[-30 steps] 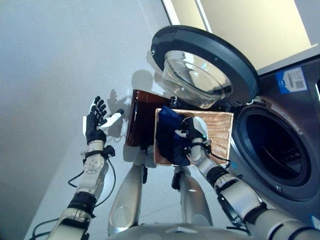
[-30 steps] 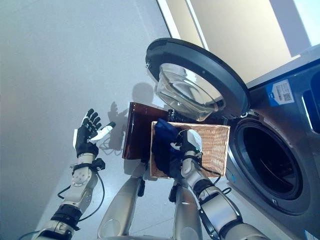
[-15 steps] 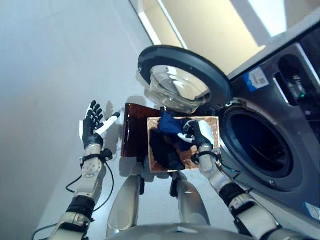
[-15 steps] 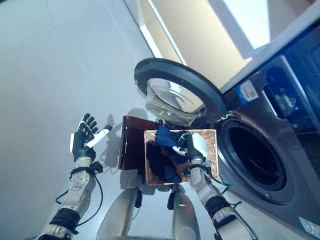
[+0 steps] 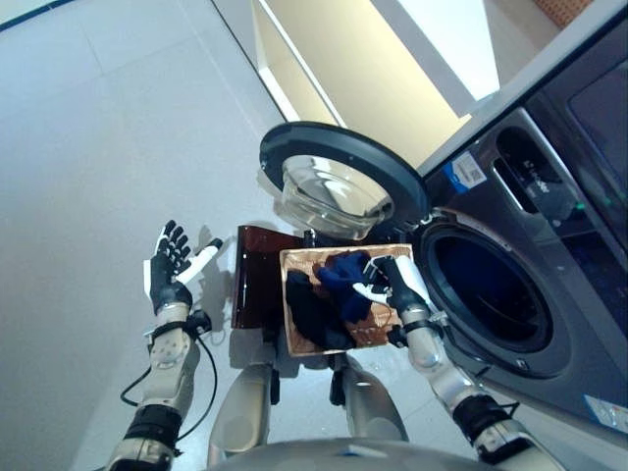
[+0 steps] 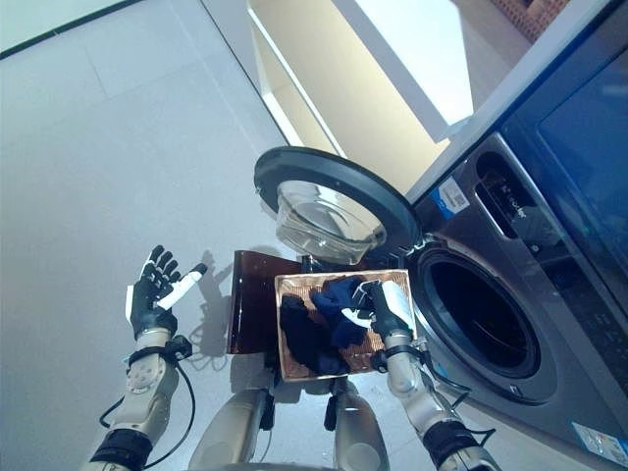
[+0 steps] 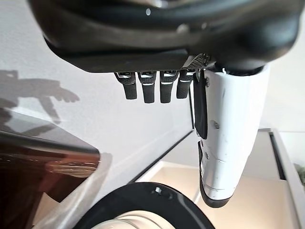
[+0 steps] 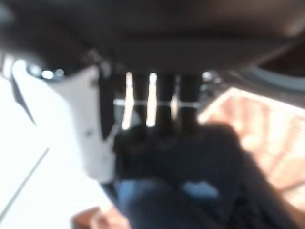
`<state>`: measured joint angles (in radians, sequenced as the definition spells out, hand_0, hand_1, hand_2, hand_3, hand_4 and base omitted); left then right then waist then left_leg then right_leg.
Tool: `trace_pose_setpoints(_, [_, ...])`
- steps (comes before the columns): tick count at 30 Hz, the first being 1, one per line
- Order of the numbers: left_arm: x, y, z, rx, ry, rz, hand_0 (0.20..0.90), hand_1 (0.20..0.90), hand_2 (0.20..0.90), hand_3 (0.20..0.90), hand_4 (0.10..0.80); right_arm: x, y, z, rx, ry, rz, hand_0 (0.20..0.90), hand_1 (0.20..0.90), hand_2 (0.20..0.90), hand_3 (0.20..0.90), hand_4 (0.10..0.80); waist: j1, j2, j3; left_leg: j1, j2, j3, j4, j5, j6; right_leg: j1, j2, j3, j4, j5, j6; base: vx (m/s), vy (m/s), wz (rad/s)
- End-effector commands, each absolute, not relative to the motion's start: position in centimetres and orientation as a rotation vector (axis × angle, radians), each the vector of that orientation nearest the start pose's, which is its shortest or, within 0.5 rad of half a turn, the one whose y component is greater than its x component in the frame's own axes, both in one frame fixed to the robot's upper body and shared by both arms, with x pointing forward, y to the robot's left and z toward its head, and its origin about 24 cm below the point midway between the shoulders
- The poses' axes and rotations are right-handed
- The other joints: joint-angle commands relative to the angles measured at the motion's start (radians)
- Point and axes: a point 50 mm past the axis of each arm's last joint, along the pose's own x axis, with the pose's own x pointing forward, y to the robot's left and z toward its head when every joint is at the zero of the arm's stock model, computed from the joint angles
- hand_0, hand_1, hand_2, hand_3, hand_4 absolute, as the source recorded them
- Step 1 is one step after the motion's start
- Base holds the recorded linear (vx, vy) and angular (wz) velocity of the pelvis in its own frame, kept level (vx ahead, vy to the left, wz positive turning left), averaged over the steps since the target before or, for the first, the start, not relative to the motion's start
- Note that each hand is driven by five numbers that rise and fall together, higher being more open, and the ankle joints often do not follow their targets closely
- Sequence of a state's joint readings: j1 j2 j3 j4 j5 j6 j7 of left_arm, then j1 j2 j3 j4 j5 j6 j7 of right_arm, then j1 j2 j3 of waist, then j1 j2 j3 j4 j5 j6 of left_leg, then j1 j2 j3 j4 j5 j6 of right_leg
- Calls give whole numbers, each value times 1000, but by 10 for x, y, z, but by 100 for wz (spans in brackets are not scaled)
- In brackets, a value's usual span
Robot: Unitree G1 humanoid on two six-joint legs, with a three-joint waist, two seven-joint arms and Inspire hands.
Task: Pick up the clothes and place them into the washing machine
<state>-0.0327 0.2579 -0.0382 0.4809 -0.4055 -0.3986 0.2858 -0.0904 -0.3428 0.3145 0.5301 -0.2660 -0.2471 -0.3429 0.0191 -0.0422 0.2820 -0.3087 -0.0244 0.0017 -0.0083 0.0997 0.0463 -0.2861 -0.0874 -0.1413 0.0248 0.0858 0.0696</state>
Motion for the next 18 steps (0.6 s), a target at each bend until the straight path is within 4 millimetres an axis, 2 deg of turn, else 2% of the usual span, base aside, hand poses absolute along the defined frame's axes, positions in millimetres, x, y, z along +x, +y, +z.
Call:
trace_pose_setpoints(1, [240,248,5,-69,-69,431,900,900,900,900,800,241,-194,-6,-537,-25,3,200,200,200,200,300,-5,-31,-98,14,-27,-5,50,-88,-27,4,10,27,2,0,15,61,-3,-8])
trace_pose_setpoints(4, [236,250,0,-72,-47,435,900,900,900,900,800,231,-204,-8,-394,9,-48,200,200,200,200,300,-13,-30,-116,53,-26,1,29,-90,-28,37,16,29,-11,-4,17,64,2,-8])
trace_pose_setpoints(9, [229,253,-7,-94,-13,450,900,900,900,900,800,213,-220,-20,-44,69,-188,200,200,200,200,300,-25,-25,-141,103,-25,14,3,-92,-29,73,23,35,-23,-8,16,59,7,-11])
trace_pose_setpoints(13, [223,254,-13,-109,15,455,900,900,900,900,800,201,-227,-24,108,77,-225,200,200,200,200,300,-33,-21,-161,138,-21,23,-21,-91,-34,99,27,40,-37,-12,15,52,1,-6])
trace_pose_setpoints(18, [218,257,-20,-101,52,462,900,900,900,900,800,197,-232,-14,142,32,-219,200,200,200,200,300,-40,-19,-185,178,-16,33,-32,-97,-34,130,29,48,-40,-19,16,65,-4,-7])
